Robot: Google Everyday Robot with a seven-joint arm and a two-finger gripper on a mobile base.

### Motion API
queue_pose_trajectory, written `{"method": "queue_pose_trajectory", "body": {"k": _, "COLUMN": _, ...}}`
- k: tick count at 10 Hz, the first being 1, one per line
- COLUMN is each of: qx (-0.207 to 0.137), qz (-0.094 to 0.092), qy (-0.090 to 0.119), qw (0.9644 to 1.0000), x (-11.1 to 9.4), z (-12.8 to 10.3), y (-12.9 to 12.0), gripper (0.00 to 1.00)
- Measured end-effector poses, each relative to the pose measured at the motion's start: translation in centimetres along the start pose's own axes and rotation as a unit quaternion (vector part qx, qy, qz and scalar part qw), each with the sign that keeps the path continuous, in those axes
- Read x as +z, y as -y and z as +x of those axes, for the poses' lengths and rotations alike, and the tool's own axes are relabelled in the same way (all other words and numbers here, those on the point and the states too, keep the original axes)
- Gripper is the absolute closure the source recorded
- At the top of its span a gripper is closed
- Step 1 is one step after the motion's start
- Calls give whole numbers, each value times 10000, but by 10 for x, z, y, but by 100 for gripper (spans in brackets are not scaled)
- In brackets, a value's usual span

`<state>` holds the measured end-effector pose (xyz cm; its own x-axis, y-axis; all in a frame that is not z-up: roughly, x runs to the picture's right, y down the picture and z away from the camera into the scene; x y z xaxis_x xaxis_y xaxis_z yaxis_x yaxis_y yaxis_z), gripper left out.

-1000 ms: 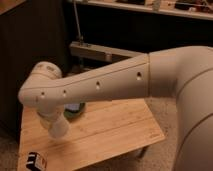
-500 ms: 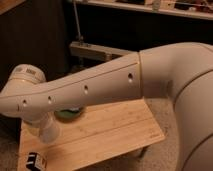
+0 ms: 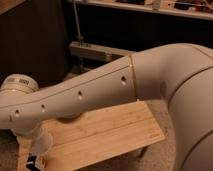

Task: Place the ceramic cup over the eraser

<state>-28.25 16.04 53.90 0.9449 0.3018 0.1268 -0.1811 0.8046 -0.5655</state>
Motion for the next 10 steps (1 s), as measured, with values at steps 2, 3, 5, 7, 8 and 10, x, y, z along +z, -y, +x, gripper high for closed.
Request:
{"method": "queue_pose_trajectory", "body": {"k": 2, "qx": -140, "qz": 1, "qy": -37, "qw": 9999, "x": 0, "z": -2, "y": -10, "gripper": 100}}
{"method": "queue_pose_trajectory", "body": {"k": 3, "qx": -165, "qz": -13, "qy": -50, "qw": 9999, "x": 0, "z": -1, "y": -13, "gripper": 100}}
{"method": "queue_pose_trajectory", "body": {"k": 5, "qx": -247, "qz": -86, "qy": -21, "qw": 9997, "x": 0, "z": -1, "y": -20, "gripper": 100}}
{"method": "queue_pose_trajectory", "body": {"k": 7, "qx": -450, "qz": -264, "qy": 60, "qw": 9986, "x": -2, "z": -5, "y": -34, "gripper": 100}}
{"method": "queue_pose_trajectory", "body": {"k": 8, "qx": -532, "qz": -350, "qy": 86, "qw": 9979, "x": 0, "z": -8, "y": -38, "gripper": 100}}
{"method": "queue_pose_trajectory", "body": {"k": 10, "qx": -638, "qz": -453, "qy": 61, "qw": 9969, "x": 9, "z": -11, "y": -42, "gripper": 100}}
